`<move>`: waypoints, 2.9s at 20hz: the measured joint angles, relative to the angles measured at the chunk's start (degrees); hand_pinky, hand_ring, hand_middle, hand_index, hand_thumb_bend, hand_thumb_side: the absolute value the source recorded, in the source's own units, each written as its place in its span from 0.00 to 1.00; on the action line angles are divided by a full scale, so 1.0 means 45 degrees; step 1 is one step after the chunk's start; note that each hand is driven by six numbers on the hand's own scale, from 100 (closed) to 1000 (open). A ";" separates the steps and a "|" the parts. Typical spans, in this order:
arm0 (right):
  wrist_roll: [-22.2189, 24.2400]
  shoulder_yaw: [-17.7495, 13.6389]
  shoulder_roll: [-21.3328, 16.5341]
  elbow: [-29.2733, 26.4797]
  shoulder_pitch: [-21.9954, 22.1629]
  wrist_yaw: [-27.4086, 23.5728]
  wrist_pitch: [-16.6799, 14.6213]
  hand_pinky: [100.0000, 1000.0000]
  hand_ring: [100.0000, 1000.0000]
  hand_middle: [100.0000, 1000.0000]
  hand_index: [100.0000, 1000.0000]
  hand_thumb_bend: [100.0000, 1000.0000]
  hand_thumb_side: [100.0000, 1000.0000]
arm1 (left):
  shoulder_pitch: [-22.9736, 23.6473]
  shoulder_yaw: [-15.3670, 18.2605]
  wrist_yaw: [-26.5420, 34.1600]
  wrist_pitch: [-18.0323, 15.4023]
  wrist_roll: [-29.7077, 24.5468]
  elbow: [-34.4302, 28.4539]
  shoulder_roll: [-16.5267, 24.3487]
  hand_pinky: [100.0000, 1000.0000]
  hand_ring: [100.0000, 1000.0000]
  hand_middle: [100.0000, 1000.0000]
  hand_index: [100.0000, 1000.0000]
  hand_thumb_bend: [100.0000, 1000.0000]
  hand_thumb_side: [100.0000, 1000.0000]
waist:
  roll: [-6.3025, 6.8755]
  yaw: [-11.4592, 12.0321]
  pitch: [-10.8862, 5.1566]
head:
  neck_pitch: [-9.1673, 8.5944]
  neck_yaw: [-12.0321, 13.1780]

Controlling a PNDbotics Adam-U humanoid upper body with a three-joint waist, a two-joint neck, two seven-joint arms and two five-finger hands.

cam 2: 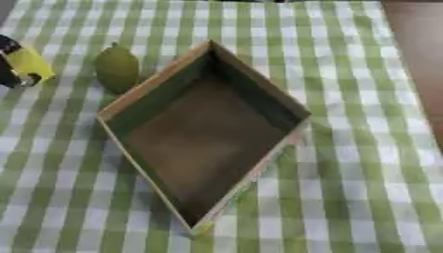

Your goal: Pick up objects on the table and place them in the box.

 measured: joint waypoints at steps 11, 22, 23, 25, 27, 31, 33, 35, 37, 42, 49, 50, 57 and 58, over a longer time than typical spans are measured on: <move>-0.0068 0.0004 -0.0009 0.0000 -0.0229 -0.0021 -0.0046 0.88 0.61 0.58 0.82 0.00 0.41 | -0.0612 -0.1517 0.0628 -0.0093 -0.0302 -0.6455 -0.0831 0.57 0.52 0.42 0.51 0.00 0.07 | -0.0020 0.0061 -0.0218 | 0.0159 -0.0290; -0.0062 0.0015 -0.0031 0.0000 -0.0534 -0.0179 -0.0078 0.88 0.60 0.58 0.82 0.00 0.39 | -0.0904 -0.3899 -0.0089 -0.0807 -0.1867 -0.8456 -0.3351 0.57 0.51 0.42 0.51 0.00 0.07 | -0.0014 -0.0017 -0.0313 | 0.0229 -0.0209; -0.0049 0.0022 -0.0032 0.0000 -0.0536 -0.0189 -0.0086 0.88 0.60 0.58 0.82 0.00 0.39 | -0.0910 -0.4077 -0.0194 -0.0896 -0.1956 -0.8338 -0.3538 0.57 0.50 0.42 0.51 0.00 0.07 | -0.0009 -0.0024 -0.0313 | 0.0232 -0.0204; -0.0025 0.0056 -0.0033 0.0000 -0.0543 -0.0217 -0.0091 0.88 0.60 0.58 0.82 0.00 0.39 | -0.0910 -0.4380 -0.0417 -0.1056 -0.2107 -0.8013 -0.3873 0.57 0.50 0.41 0.51 0.00 0.08 | -0.0006 -0.0034 -0.0313 | 0.0239 -0.0187; -0.0003 0.0079 -0.0033 0.0000 -0.0573 -0.0229 -0.0094 0.88 0.60 0.58 0.82 0.00 0.39 | -0.0903 -0.4602 -0.0620 -0.1204 -0.2212 -0.7606 -0.4153 0.57 0.50 0.42 0.51 0.00 0.08 | -0.0002 -0.0055 -0.0313 | 0.0240 -0.0171; 0.0004 0.0080 -0.0034 0.0000 -0.0580 -0.0252 -0.0102 0.88 0.61 0.58 0.82 0.00 0.40 | -0.0691 -0.4827 -0.0976 -0.1506 -0.2271 -0.6721 -0.4549 0.57 0.51 0.42 0.52 0.00 0.09 | 0.0001 -0.0089 -0.0313 | 0.0240 -0.0180; 0.0004 0.0080 -0.0034 0.0000 -0.0580 -0.0266 -0.0102 0.88 0.61 0.58 0.82 0.00 0.40 | -0.0600 -0.4914 -0.1129 -0.1669 -0.2265 -0.6368 -0.4742 0.57 0.51 0.42 0.52 0.00 0.10 | -0.0002 -0.0090 -0.0313 | 0.0240 -0.0193; 0.0005 0.0080 -0.0034 0.0000 -0.0580 -0.0279 -0.0103 0.88 0.61 0.58 0.82 0.00 0.40 | -0.0487 -0.5043 -0.1314 -0.1848 -0.2274 -0.6068 -0.4953 0.58 0.52 0.43 0.53 0.00 0.10 | -0.0010 -0.0100 -0.0313 | 0.0240 -0.0205; 0.0005 0.0080 -0.0034 0.0000 -0.0580 -0.0284 -0.0103 0.88 0.61 0.58 0.82 0.00 0.40 | -0.0375 -0.5194 -0.1560 -0.2067 -0.2308 -0.5755 -0.5142 0.58 0.53 0.44 0.54 0.00 0.10 | -0.0014 -0.0110 -0.0313 | 0.0240 -0.0209; 0.0002 0.0078 -0.0033 0.0000 -0.0580 -0.0295 -0.0101 0.88 0.61 0.58 0.82 0.00 0.40 | -0.0191 -0.5455 -0.2051 -0.2709 -0.2399 -0.5131 -0.5483 0.63 0.59 0.55 0.68 0.07 0.12 | -0.0013 -0.0117 -0.0313 | 0.0239 -0.0211; -0.0013 0.0073 -0.0033 0.0000 -0.0575 -0.0298 -0.0096 0.88 0.61 0.58 0.82 0.00 0.40 | -0.0122 -0.5514 -0.2626 -0.3599 -0.2720 -0.4993 -0.5557 0.81 0.81 0.79 0.88 0.55 0.24 | -0.0013 -0.0117 -0.0313 | 0.0234 -0.0219; -0.0016 0.0072 -0.0033 0.0000 -0.0573 -0.0298 -0.0097 0.88 0.61 0.58 0.82 0.00 0.40 | -0.0122 -0.5506 -0.2803 -0.3704 -0.2737 -0.5023 -0.5555 0.82 0.82 0.80 0.89 0.59 0.26 | -0.0015 -0.0115 -0.0313 | 0.0234 -0.0220; -0.0078 0.0067 -0.0033 0.0000 -0.0525 -0.0298 -0.0094 0.88 0.61 0.58 0.82 0.00 0.40 | -0.0116 -0.5144 -0.3582 -0.4008 -0.2483 -0.5561 -0.5461 0.83 0.85 0.82 0.92 0.63 0.32 | -0.0051 -0.0087 -0.0345 | 0.0233 -0.0227; -0.0098 0.0064 -0.0033 0.0000 -0.0524 -0.0298 -0.0091 0.88 0.61 0.58 0.82 0.00 0.40 | -0.0116 -0.5055 -0.3578 -0.4005 -0.2453 -0.5724 -0.5405 0.83 0.85 0.82 0.92 0.63 0.33 | -0.0056 -0.0078 -0.0353 | 0.0233 -0.0228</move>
